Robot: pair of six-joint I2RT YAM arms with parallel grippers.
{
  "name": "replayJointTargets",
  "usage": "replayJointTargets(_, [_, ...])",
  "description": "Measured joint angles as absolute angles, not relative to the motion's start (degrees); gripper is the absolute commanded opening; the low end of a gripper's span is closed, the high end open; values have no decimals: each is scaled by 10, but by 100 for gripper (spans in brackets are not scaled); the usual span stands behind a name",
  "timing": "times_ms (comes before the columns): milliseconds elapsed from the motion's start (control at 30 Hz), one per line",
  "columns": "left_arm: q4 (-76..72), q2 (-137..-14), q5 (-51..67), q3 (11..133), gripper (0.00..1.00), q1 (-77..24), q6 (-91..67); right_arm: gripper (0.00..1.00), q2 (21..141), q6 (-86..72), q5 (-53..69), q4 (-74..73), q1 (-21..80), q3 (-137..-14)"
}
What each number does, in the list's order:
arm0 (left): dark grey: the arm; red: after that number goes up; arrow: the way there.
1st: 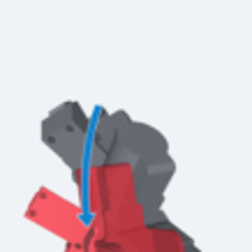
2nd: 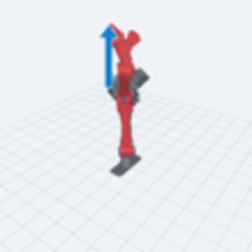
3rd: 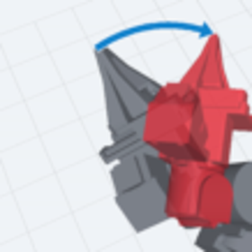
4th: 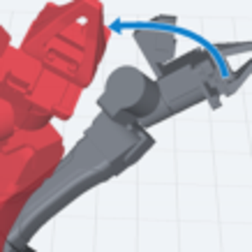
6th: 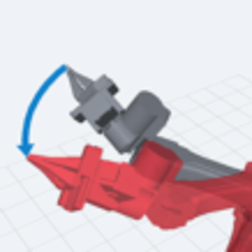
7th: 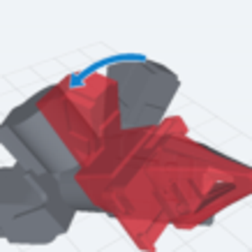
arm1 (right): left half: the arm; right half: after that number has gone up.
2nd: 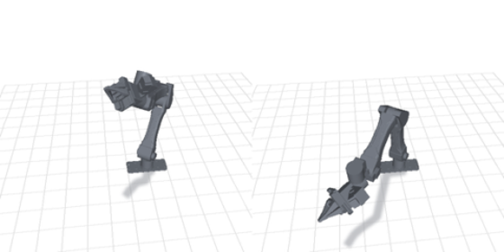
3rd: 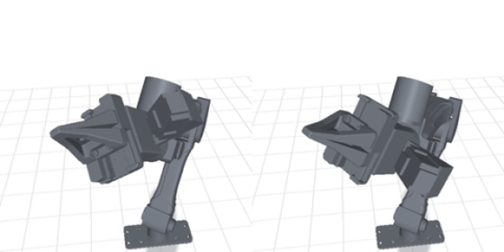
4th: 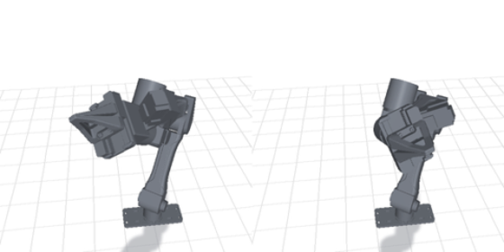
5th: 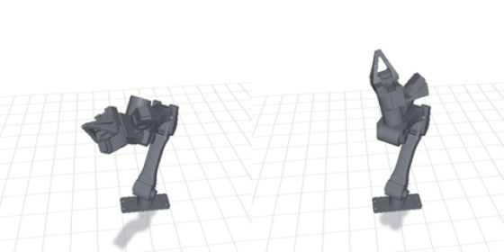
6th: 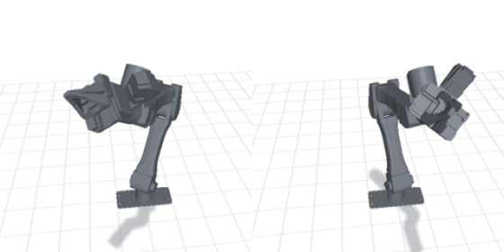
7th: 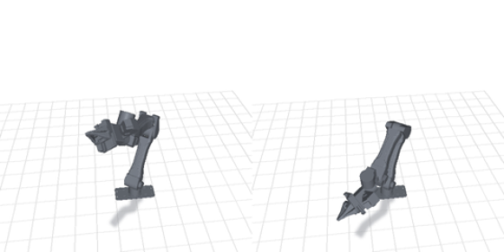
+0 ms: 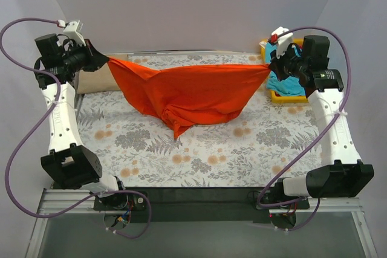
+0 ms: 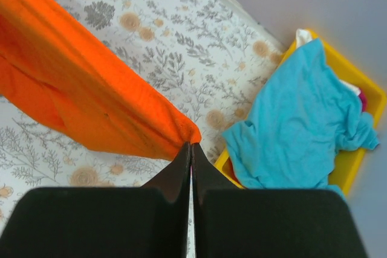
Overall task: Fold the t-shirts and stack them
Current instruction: Flatten the tshirt out
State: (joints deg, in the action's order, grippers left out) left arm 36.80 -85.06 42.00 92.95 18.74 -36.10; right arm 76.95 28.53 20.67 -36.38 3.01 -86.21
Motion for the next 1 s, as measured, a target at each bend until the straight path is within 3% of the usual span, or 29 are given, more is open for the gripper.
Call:
replayJointTargets(433, [307, -865, 393, 1118, 0, 187, -430, 1, 799, 283, 177, -367, 30, -1079])
replayJointTargets(667, [296, -846, 371, 1108, 0, 187, -444, 1, 797, 278, 165, -364, 30, -1098])
replayJointTargets(1000, [282, -691, 256, 1070, 0, 187, -444, 1, 719, 272, 138, -368, 30, -1127])
